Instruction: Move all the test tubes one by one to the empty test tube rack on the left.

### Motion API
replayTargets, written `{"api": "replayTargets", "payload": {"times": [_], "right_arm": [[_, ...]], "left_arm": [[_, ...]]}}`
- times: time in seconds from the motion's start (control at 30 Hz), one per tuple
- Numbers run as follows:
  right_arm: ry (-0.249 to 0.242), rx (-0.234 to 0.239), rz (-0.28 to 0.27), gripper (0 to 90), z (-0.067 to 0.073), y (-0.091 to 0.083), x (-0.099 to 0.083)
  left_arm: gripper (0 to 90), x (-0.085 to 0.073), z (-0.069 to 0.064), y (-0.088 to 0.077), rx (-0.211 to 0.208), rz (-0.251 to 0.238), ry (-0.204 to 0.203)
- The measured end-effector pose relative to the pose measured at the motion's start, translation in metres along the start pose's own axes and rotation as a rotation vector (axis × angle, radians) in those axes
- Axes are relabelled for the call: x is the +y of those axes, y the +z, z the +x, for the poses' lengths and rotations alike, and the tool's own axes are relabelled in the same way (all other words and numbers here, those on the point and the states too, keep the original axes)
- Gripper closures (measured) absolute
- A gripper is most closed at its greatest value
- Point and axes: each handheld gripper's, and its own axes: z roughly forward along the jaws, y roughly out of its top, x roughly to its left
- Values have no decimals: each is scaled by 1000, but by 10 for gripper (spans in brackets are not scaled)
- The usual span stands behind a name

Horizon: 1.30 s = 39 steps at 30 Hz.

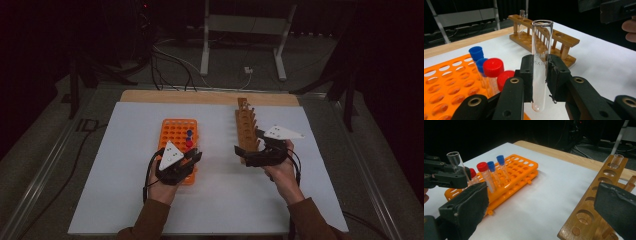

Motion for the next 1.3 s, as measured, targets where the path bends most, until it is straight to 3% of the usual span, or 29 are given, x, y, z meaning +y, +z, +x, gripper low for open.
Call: {"api": "replayTargets", "payload": {"times": [0.63,1.03,1.17,1.3], "right_arm": [[14,4,-7,0,-1,-3,-8],[14,9,-1,0,0,-2,-11],[16,11,1,0,0,-2,-11],[13,13,1,0,1,-2,-11]], "left_arm": [[758,-20,5,-6,36,42,47],[757,-26,7,-6,50,23,51],[756,-31,9,-4,58,57,38],[757,-36,7,1,68,114,51]]}}
